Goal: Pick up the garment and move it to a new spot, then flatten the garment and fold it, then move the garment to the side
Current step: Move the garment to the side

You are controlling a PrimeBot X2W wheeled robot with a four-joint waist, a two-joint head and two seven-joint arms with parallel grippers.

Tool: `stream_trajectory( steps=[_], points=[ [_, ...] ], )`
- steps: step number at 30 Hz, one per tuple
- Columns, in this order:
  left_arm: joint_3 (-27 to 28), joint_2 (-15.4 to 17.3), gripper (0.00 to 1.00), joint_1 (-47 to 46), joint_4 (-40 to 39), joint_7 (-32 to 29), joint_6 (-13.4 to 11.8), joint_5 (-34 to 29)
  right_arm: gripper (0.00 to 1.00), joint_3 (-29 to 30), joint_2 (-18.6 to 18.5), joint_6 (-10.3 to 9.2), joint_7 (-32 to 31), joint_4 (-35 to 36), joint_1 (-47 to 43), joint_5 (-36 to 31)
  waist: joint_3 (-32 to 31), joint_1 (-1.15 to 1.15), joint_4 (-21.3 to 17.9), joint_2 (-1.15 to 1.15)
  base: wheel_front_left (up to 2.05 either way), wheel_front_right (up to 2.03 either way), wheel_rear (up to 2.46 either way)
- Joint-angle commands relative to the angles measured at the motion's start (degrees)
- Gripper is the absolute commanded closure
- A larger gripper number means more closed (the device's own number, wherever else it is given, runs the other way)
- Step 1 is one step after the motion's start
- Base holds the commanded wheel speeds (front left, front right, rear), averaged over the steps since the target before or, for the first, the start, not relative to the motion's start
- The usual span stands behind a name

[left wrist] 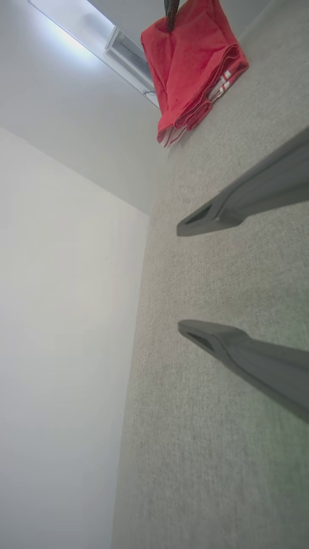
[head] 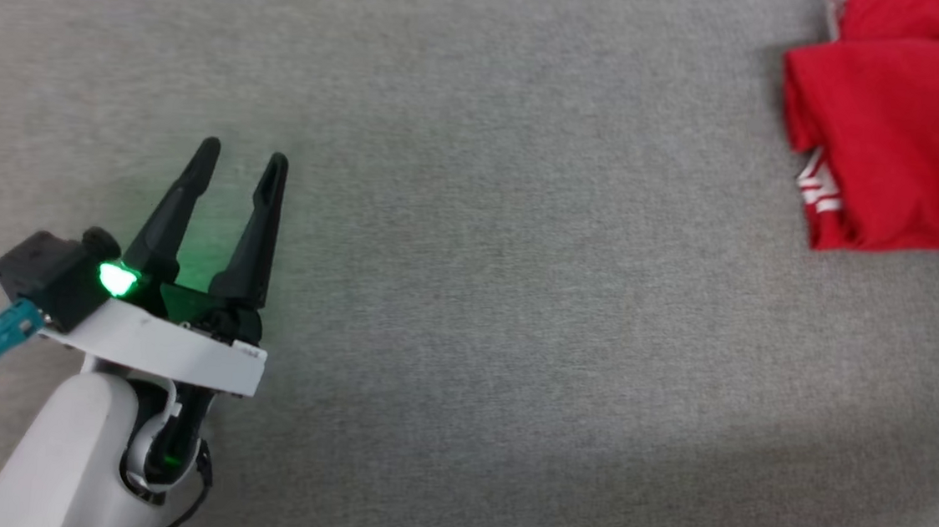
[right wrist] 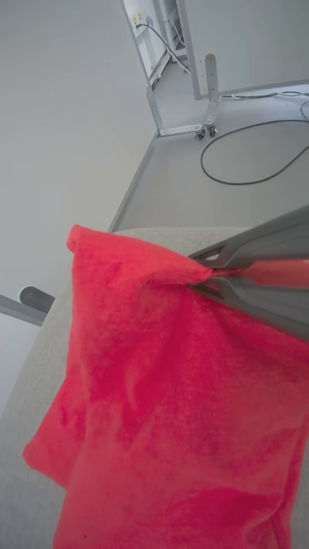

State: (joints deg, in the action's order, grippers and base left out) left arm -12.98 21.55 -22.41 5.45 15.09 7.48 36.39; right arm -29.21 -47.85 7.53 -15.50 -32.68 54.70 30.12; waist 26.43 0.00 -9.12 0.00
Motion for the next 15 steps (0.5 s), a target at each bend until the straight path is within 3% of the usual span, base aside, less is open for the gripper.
stream_trajectory(
  steps=[1, 15],
  points=[
    [-0.33, 0.32, 0.0, -0.88, -0.08, 0.0, 0.01, 0.29, 1.0, -0.28, -0.48, -0.09, 0.88, -1.08, 1.2, -0.73, 1.85, 0.0, -1.74, 0.0, 0.0, 0.0, 0.0],
    [-1.64, 1.56, 0.0, -2.59, -0.49, -0.03, 0.01, 0.73, 1.0, -0.5, -0.95, -0.09, 5.63, -9.89, 6.1, -7.98, 4.51, 0.0, -2.41, 0.0, 0.0, 0.0, 0.0]
  ],
)
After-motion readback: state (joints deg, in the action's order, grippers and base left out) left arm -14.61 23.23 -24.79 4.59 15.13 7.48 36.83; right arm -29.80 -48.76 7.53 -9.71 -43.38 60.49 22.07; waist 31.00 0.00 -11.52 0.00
